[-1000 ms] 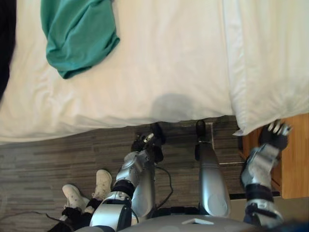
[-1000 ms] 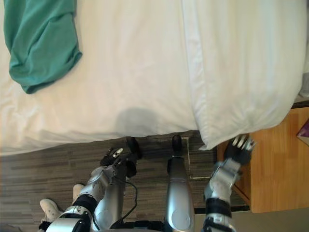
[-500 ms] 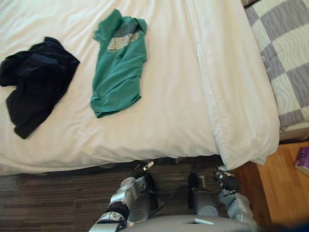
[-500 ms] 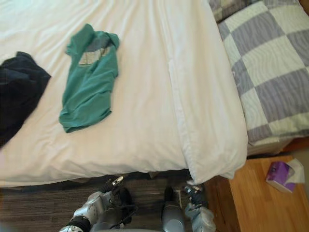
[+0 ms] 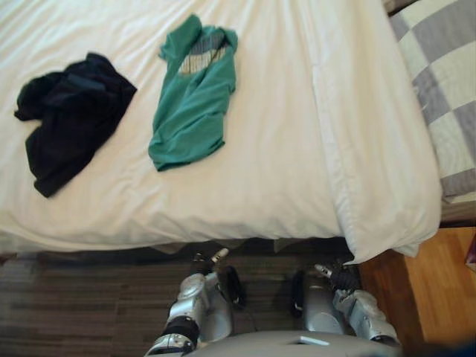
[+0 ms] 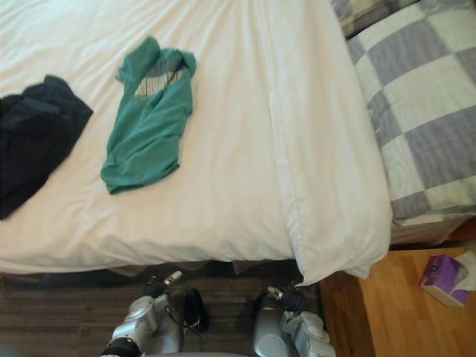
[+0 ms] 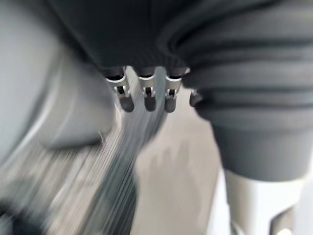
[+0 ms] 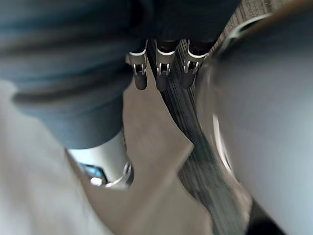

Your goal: Tidy the bed and pick cloth on bed and put in laundry

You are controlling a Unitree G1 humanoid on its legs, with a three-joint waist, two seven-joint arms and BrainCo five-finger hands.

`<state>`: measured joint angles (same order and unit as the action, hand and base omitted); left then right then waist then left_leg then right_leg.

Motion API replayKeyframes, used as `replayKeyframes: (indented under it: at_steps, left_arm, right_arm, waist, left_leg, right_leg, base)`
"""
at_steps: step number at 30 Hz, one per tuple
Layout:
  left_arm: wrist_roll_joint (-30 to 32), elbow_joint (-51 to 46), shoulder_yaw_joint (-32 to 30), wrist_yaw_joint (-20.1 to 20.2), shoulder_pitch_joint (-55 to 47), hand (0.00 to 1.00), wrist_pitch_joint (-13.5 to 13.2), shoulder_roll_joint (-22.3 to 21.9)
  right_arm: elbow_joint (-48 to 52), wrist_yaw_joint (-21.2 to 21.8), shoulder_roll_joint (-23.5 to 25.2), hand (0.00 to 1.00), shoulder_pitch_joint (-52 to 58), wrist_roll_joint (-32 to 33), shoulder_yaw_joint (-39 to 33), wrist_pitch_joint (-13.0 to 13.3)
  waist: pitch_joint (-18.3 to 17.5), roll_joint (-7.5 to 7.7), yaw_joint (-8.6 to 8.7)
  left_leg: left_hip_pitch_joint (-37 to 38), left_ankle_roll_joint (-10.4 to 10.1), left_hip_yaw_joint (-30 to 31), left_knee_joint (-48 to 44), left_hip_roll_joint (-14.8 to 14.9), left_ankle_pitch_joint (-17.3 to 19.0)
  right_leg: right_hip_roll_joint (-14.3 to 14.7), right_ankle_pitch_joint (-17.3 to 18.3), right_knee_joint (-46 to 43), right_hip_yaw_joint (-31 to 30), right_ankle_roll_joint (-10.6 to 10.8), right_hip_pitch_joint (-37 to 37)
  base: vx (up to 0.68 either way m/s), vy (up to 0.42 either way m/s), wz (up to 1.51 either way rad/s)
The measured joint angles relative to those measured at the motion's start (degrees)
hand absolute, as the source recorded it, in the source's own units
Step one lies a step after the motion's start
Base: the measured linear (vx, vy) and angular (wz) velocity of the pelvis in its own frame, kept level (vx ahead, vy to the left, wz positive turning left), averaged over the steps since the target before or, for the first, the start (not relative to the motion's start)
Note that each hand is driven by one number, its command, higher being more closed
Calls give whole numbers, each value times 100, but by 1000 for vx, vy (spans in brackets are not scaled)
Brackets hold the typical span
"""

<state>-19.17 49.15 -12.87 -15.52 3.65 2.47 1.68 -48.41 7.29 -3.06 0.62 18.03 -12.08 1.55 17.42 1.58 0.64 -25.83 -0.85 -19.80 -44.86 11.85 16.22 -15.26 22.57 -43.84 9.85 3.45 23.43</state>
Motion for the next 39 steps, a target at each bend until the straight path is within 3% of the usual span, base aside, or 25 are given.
replayKeyframes:
  at_steps: [3, 4, 6, 7, 9, 10, 11, 12, 13, 14, 15, 16, 17, 18, 19, 20, 21, 22, 23, 25, 29, 31, 35, 39]
  left_arm:
    - [-6, 261, -637, -401, -222, 0, 54, 125]
    - [31, 285, -885, -439, -356, 0, 46, 126]
    - [148, 474, -1173, -385, -786, 0, 27, 155]
    - [218, 578, -1207, -299, -857, 0, -82, 161]
    - [284, 762, -1193, -51, -1078, 0, -447, 134]
    - [282, 799, -1166, 63, -1219, 0, -614, 89]
    - [285, 822, -1127, 166, -1290, 0, -705, 69]
    - [293, 852, -998, 337, -1429, 0, -823, -9]
    - [310, 863, -908, 505, -1443, 0, -880, -160]
    - [367, 867, -761, 615, -1433, 0, -952, -241]
    - [527, 936, -571, 704, -1413, 0, -956, -142]
    - [627, 905, -450, 803, -1264, 0, -936, 271]
    - [744, 798, -399, 826, -1189, 0, -893, 412]
    - [767, 777, -317, 861, -1186, 0, -832, 470]
    - [783, 756, -72, 1017, -1081, 0, -618, 522]
    - [822, 713, 255, 1167, -921, 0, -376, 566]
    - [872, 708, 420, 1219, -832, 0, -252, 554]
    - [919, 699, 724, 1311, -635, 0, -79, 459]
    - [985, 678, 964, 1313, -464, 0, 76, 343]
    - [1165, 670, 1276, 1303, -386, 0, 326, 89]
    - [1369, 678, 1516, 1225, -465, 0, 612, 142]
    - [1387, 677, 1543, 1109, -468, 0, 574, 213]
    - [1600, 809, 1559, 1045, -505, 0, 344, 253]
    - [1587, 840, 1490, 1043, -699, 0, 30, 334]
  right_arm:
    - [-95, -42, -48, 0, -84, 89, -380, 8]
    - [-162, -111, -61, 0, -90, 86, -531, 5]
    - [-395, -305, -276, 0, -78, 32, -667, -16]
    - [-488, -401, -347, 0, -68, -76, -711, -22]
    - [-765, -760, -680, 0, 58, -363, -825, -80]
    - [-762, -867, -806, 0, 212, -494, -950, -92]
    - [-760, -872, -847, 0, 257, -622, -1050, -112]
    - [-732, -851, -912, 0, 414, -921, -1263, -98]
    - [-715, -787, -917, 0, 476, -1341, -1434, -12]
    - [-661, -715, -864, 0, 529, -1666, -1450, 117]
    - [-666, -657, -687, 0, 536, -1958, -1448, 226]
    - [-839, -483, -99, 0, 420, -2243, -1312, 354]
    - [-923, -416, -99, 0, 436, -2394, -1141, 464]
    - [-1016, -336, -126, 0, 433, -2404, -806, 483]
    - [-1097, -224, -154, 0, 405, -2401, -295, 520]
    - [-1102, -65, -267, 0, 317, -2402, 57, 556]
    - [-1096, -1, -287, 0, 281, -2433, 222, 569]
    - [-1100, 96, -340, 0, 195, -2568, 447, 573]
    - [-1098, 126, -404, 0, 161, -2678, 604, 586]
    - [-1107, 118, -537, 0, 142, -2607, 690, 611]
    - [-1106, 113, -474, 0, 149, -2431, 1165, 570]
    - [-1109, 98, -364, 0, 123, -2367, 1471, 548]
    - [-1133, 58, -222, 0, 20, -2027, 1759, 341]
    - [-1291, 15, -311, 0, -40, -1823, 1802, 165]
  waist:
    - [139, 146, 8]
    - [147, 140, -35]
    - [130, 150, -15]
    - [119, 179, -18]
    - [71, 205, -20]
    - [-8, 196, -21]
    - [-83, 186, -25]
    - [-243, 65, -34]
    - [-376, -167, -47]
    - [-522, -411, -61]
    - [-625, -495, -94]
    - [-586, -157, -148]
    - [-684, -46, -35]
    - [-733, 16, -42]
    - [-767, 21, -50]
    - [-808, -5, 15]
    - [-831, -23, 55]
    - [-858, -35, 156]
    - [-890, -50, 175]
    - [-933, -306, 207]
    - [-1110, -187, 172]
    - [-1179, -85, 127]
    - [-1193, -147, 25]
    - [-1166, -197, 12]
  left_leg:
    - [54, 102, -82, -77, -246, 95]
    - [160, 309, -108, -252, -69, 221]
    - [642, 234, 149, -374, 789, 245]
    - [763, 165, 261, -199, 966, 136]
    - [997, 24, 975, 653, 1357, -553]
    - [1082, -56, 1242, 956, 1526, -841]
    - [1129, -168, 1303, 1051, 1583, -923]
    - [1233, -727, 1352, 1216, 1608, -1026]
    - [1345, -1395, 1183, 1439, 1566, -996]
    - [1417, -1388, 1008, 1659, 1575, -1126]
    - [1463, -1466, 878, 1661, 1594, -251]
    - [1371, -1371, 700, 1406, 1407, -211]
    - [1417, -1358, 695, 1626, 1377, -278]
    - [1570, -1352, 594, 1877, 1340, -367]
    - [1894, -1307, 337, 2428, 1294, -602]
    - [2131, -1145, 132, 2999, 1168, -928]
    - [2188, -1047, 53, 3267, 1044, -1103]
    - [2182, -834, -49, 3641, 729, -1363]
    - [2235, -748, -132, 3853, 413, -1436]
    - [2384, -603, -156, 4104, 257, -1543]
    - [2606, -498, -150, 4181, 109, -1730]
    - [2598, -468, -171, 4183, 95, -1833]
    - [2804, -468, -347, 4117, 61, -1851]
    - [2887, -470, -491, 3397, 91, -1853]
  right_leg:
    - [-408, 87, -322, -168, -6, 217]
    - [-426, 53, -333, -289, 24, 217]
    - [-670, -42, -306, -624, 194, 190]
    - [-784, -46, -269, -756, 245, 209]
    - [-1273, -157, -31, -1095, 564, 239]
    - [-1513, -334, 212, -1252, 860, 230]
    - [-1634, -478, 382, -1313, 977, 230]
    - [-1842, -921, 922, -1349, 975, 106]
    - [-1901, -1684, 1705, -1256, 993, -231]
    - [-1803, -2399, 2114, -1271, 688, -331]
    - [-1792, -2995, 2429, -1293, 255, -398]
    - [-1811, -3201, 2384, -1151, 2, -391]
    - [-1460, -2802, 1894, -757, 447, -525]
    - [-1264, -2419, 1625, -330, 609, -578]
    - [-783, -1864, 1190, 394, 617, -683]
    - [-256, -1434, 1094, 834, 353, -794]
    - [-7, -1263, 1133, 943, 289, -809]
    - [390, -988, 1540, 1141, 101, -926]
    - [425, -942, 2204, 1251, 27, -1179]
    - [470, -1380, 2901, 1257, 162, -1499]
    - [514, -1697, 3601, 1203, 219, -2010]
    - [548, -1791, 3725, 1107, 170, -2011]
    - [580, -1918, 3831, 702, 144, -2097]
    - [519, -2001, 3982, 274, 150, -2303]
  base:
    - [-56, 76, 1]
    - [-52, 172, -29]
    - [-33, 239, -26]
    - [-47, 330, 6]
    - [-57, 453, 32]
    - [-66, 562, 25]
    - [-82, 798, 13]
    - [-64, 871, -2]
    - [-105, 1167, -5]
    - [-111, 1053, -7]
    - [-143, 947, -8]
    - [-81, 707, 17]
    - [-28, 594, 18]
    - [65, 465, 4]
    - [113, 424, -27]
    - [131, 389, -27]
    - [121, 342, 0]
    - [78, 288, 7]
    - [39, 279, -1]
    - [0, 229, -5]
    - [8, 91, 0]
    - [-15, -20, -11]
    - [-31, -3, -42]
    - [-36, 5, -48]
